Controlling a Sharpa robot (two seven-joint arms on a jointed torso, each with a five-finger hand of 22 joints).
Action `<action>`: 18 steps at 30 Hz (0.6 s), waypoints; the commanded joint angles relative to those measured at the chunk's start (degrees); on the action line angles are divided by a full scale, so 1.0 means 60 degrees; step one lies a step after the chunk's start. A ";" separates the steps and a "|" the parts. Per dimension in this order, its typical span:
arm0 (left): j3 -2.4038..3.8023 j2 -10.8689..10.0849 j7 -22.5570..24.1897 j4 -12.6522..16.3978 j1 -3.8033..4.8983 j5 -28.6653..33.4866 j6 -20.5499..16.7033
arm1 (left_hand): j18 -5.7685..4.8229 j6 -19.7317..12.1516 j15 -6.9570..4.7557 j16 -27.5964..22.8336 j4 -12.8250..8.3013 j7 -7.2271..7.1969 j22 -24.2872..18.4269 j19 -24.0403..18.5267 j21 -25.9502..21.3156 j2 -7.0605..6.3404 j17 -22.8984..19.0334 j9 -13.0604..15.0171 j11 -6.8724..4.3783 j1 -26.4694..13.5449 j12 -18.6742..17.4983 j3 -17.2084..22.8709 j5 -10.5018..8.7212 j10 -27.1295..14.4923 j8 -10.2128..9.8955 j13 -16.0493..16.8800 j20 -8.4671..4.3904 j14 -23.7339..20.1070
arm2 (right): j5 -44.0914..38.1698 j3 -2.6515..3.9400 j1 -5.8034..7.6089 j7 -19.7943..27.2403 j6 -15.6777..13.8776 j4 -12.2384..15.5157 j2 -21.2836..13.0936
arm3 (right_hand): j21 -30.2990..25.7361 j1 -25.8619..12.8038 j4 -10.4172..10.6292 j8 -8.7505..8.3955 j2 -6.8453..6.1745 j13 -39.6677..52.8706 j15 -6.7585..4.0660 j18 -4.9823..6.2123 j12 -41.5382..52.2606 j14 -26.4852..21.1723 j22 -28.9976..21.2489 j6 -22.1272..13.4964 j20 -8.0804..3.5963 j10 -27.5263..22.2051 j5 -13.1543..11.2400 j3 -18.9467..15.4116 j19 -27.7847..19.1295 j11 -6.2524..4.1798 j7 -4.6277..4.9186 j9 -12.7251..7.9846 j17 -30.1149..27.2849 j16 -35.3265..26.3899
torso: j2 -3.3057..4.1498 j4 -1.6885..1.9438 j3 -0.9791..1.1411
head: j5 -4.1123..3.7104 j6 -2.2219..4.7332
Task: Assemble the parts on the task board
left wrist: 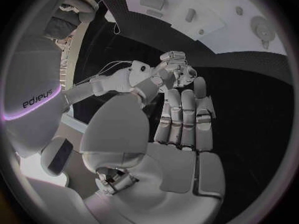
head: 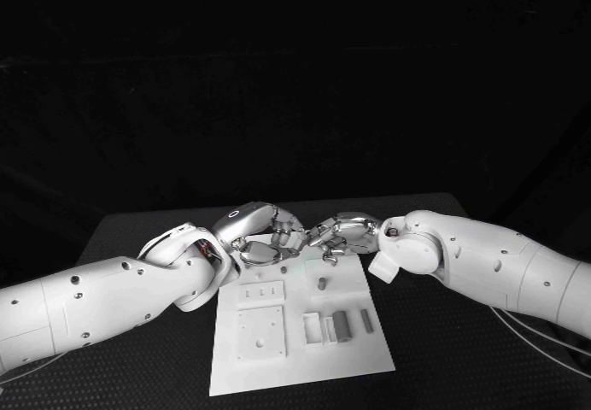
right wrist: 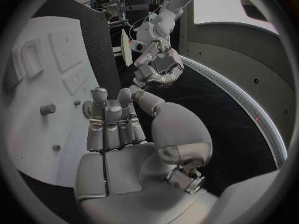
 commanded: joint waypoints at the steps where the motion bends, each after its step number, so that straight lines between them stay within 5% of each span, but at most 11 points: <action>1: 0.0007 -0.0039 -0.0328 0.0008 0.0007 0.0200 0.0207 | -0.0072 0.0110 0.0014 0.0060 0.0057 0.0039 0.0018 0.0038 -0.0044 -0.0032 -0.0002 0.0221 0.0011 -0.0057 0.0055 -0.0004 0.0028 0.0000 0.0247 0.0012 0.0003 0.0053 | -0.0630 0.0003 -0.0004 0.0296 -0.0620 -0.0077 -0.0049 | 0.0005 0.0062 -0.0014 -0.0058 -0.0039 -0.0015 0.0047 0.0063 -0.0041 0.0000 0.0164 -0.0068 -0.0010 -0.0056 0.0028 -0.0003 -0.0045 0.0009 0.0109 -0.0009 0.0000 -0.0046 | -0.0002 0.0001 -0.0002 | 0.0048 -0.0018; 4: 0.0002 -0.0111 -0.0727 -0.0018 0.0007 0.0468 0.0612 | -0.0072 0.0100 0.0011 0.0057 0.0090 0.0041 0.0025 0.0046 -0.0055 -0.0069 -0.0005 0.0230 0.0017 -0.0112 0.0054 -0.0031 0.0028 0.0002 0.0250 0.0014 0.0009 0.0057 | -0.1026 0.0028 -0.0003 0.0471 -0.1068 -0.0181 -0.0081 | 0.0012 0.0065 -0.0013 -0.0057 -0.0047 -0.0017 0.0046 0.0063 -0.0034 0.0009 0.0163 -0.0062 -0.0012 -0.0050 0.0029 -0.0009 -0.0034 0.0007 0.0107 -0.0011 -0.0002 -0.0043 | -0.0004 0.0007 0.0002 | 0.0058 -0.0032; 7: -0.0035 -0.0143 -0.0969 -0.0113 0.0007 0.0930 0.0742 | -0.0072 0.0032 0.0016 0.0048 0.0152 0.0059 0.0033 0.0033 -0.0086 -0.0131 -0.0010 0.0232 0.0031 -0.0253 0.0046 -0.0128 0.0028 -0.0016 0.0224 0.0016 0.0024 0.0044 | -0.1441 0.0238 -0.0002 0.0626 -0.1422 -0.0358 -0.0035 | 0.0024 0.0074 -0.0013 -0.0054 -0.0057 -0.0020 0.0041 0.0063 -0.0020 0.0026 0.0161 -0.0049 -0.0017 -0.0033 0.0029 -0.0014 -0.0012 0.0002 0.0102 -0.0012 -0.0006 -0.0040 | -0.0006 0.0020 0.0009 | 0.0114 -0.0057; 12: -0.0353 -0.0291 -0.1451 -0.0181 0.0002 0.1292 0.0698 | -0.0072 0.0035 0.0014 0.0055 0.0149 0.0058 0.0045 0.0043 -0.0098 -0.0098 -0.0007 0.0248 0.0032 -0.0272 0.0056 -0.0171 0.0029 -0.0013 0.0237 0.0025 0.0013 0.0047 | -0.1953 0.0550 0.0004 0.0845 -0.2037 -0.0465 -0.0057 | 0.0033 0.0064 -0.0012 -0.0055 -0.0087 -0.0026 0.0035 0.0063 -0.0006 0.0050 0.0156 -0.0037 -0.0022 -0.0014 0.0028 -0.0035 0.0013 -0.0003 0.0098 -0.0017 -0.0015 -0.0040 | 0.0004 0.0018 0.0004 | 0.0169 -0.0109; 18: -0.0904 -0.0413 -0.2069 -0.0303 -0.0007 0.1450 0.0377 | -0.0072 0.0049 0.0002 0.0067 0.0166 0.0054 0.0058 0.0080 -0.0107 -0.0085 -0.0005 0.0271 0.0025 -0.0317 0.0072 -0.0224 0.0029 0.0011 0.0259 0.0036 0.0000 0.0075 | -0.2462 0.0643 0.0132 0.1097 -0.2640 -0.0511 -0.0100 | 0.0035 0.0049 -0.0011 -0.0066 -0.0135 -0.0036 0.0033 0.0063 -0.0001 0.0064 0.0149 -0.0044 -0.0026 -0.0009 0.0028 -0.0057 0.0027 -0.0004 0.0098 -0.0025 -0.0026 -0.0047 | 0.0001 0.0006 -0.0002 | 0.0237 -0.0193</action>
